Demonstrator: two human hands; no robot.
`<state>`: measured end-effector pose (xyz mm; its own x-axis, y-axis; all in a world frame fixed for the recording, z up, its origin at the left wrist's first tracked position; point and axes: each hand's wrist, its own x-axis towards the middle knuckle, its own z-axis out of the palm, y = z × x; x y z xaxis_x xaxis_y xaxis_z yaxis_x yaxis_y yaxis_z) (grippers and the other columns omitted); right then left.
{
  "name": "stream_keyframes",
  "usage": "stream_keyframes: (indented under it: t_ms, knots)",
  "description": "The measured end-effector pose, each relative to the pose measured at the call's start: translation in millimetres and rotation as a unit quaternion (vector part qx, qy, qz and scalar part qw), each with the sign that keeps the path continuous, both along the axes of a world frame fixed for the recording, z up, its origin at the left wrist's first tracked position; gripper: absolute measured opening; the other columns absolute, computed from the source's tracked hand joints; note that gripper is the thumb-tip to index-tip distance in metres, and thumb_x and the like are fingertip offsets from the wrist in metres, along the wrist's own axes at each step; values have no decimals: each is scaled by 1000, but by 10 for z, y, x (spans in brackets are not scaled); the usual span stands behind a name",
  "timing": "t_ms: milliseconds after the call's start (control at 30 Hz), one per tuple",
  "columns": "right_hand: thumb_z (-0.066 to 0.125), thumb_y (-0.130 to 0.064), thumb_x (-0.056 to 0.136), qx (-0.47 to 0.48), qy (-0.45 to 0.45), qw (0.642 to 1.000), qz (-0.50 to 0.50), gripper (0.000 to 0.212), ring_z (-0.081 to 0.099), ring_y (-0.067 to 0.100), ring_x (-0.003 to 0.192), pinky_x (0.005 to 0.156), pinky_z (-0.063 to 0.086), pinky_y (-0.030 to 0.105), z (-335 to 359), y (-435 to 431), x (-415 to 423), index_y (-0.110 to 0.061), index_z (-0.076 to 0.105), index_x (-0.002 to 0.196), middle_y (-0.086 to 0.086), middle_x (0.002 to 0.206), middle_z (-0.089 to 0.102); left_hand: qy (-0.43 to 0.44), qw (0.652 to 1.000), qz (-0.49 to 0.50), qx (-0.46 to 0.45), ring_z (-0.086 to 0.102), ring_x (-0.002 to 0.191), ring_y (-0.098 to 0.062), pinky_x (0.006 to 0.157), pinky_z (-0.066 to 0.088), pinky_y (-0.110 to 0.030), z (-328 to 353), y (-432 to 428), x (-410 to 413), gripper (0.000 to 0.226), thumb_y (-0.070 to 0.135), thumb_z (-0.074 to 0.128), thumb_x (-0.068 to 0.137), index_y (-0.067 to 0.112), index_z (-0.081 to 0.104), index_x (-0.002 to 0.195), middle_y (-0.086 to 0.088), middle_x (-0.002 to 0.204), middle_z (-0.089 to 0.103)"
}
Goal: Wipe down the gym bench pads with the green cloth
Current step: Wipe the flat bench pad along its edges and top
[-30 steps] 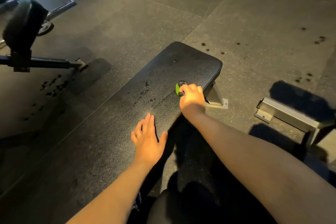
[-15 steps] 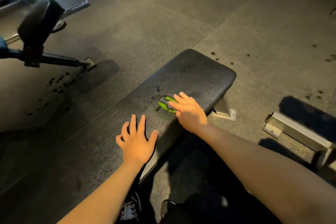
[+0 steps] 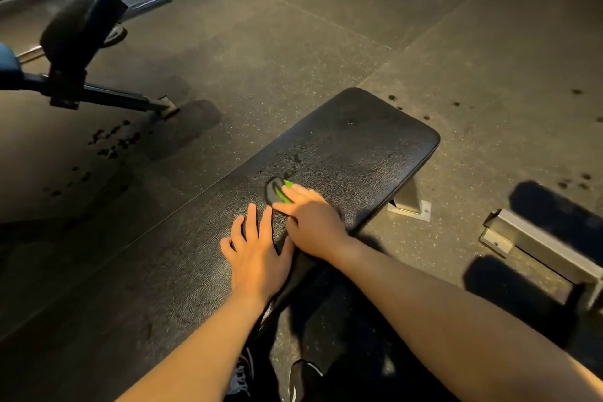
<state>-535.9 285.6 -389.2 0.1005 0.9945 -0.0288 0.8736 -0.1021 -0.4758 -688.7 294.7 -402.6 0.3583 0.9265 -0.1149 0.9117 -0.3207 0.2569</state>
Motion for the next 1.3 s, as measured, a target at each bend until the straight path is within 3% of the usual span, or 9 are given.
stream_keyframes:
  t_ms: [100, 233, 433, 700, 767, 933, 1067, 1167, 1300]
  knots:
    - [42, -15, 96, -10, -13, 999, 34, 54, 11, 13, 152, 124, 10, 35, -15, 15, 99, -34, 46, 146, -8, 163, 21, -9, 1000, -1, 6, 2, 151, -28, 117, 5, -55, -3, -3, -12, 76, 64, 39, 96, 29, 15, 158, 1, 168, 3]
    - [53, 1, 84, 66, -16, 997, -49, 54, 33, 33, 145, 117, 29, 46, 12, 66, 432, -15, 59, 136, 11, 152, 44, -5, 1000, -5, 20, 7, 151, -28, 117, 10, -54, 22, -2, -4, 77, 67, 35, 95, 28, 17, 158, 0, 168, 7]
    - [37, -28, 97, 17, -27, 974, -223, 48, 25, 29, 145, 115, 21, 42, 91, 274, 407, -11, 55, 138, 12, 155, 37, -4, 1000, -2, 31, 8, 151, -26, 115, 9, -52, -14, 10, -8, 76, 69, 35, 94, 29, 20, 157, 2, 168, 10]
    - [39, -10, 100, -2, 52, 997, 50, 49, 12, 11, 152, 120, -4, 25, 101, 353, -169, -21, 49, 146, -2, 162, 24, -29, 999, 1, 44, 21, 147, -24, 111, 13, -46, -9, 20, -34, 89, 70, 28, 80, 22, 31, 155, 3, 164, 26]
    - [40, -5, 101, -12, 24, 996, 83, 49, 12, 14, 152, 124, -3, 31, 89, 421, -8, -18, 45, 148, 0, 162, 23, -20, 999, -8, 38, 17, 149, -25, 113, 12, -49, -1, 25, -43, 90, 72, 23, 83, 19, 29, 156, 1, 165, 22]
    - [45, -1, 91, 26, -13, 997, -66, 47, 27, 29, 143, 116, 25, 47, 103, 554, 448, -13, 56, 136, 9, 153, 39, -15, 1000, -16, 7, 1, 152, -23, 117, 3, -48, 28, 31, -64, 81, 68, 32, 95, 22, 16, 159, 4, 168, 2]
    - [45, -8, 94, 2, -4, 981, -196, 50, 18, 30, 150, 119, 15, 44, 78, 562, 404, -13, 48, 144, 11, 160, 29, -17, 1000, -14, 7, 0, 152, -23, 118, 3, -48, 40, 27, -48, 80, 67, 35, 96, 22, 16, 159, 4, 168, 2]
    - [41, -14, 90, 22, 15, 991, -134, 51, 23, 28, 148, 115, 16, 35, 110, 571, 152, -12, 55, 138, 11, 157, 35, -14, 1000, -9, 10, 4, 152, -24, 118, 5, -49, 24, 22, -42, 84, 71, 29, 91, 22, 17, 159, 3, 168, 5]
    - [40, -6, 98, 5, 45, 999, 6, 50, 13, 17, 151, 119, 0, 27, 30, 546, -57, -19, 49, 146, 1, 163, 24, -41, 999, 11, -1, 18, 148, -24, 115, 13, -50, 71, 61, -30, 89, 72, 20, 82, 22, 32, 155, 4, 165, 21]
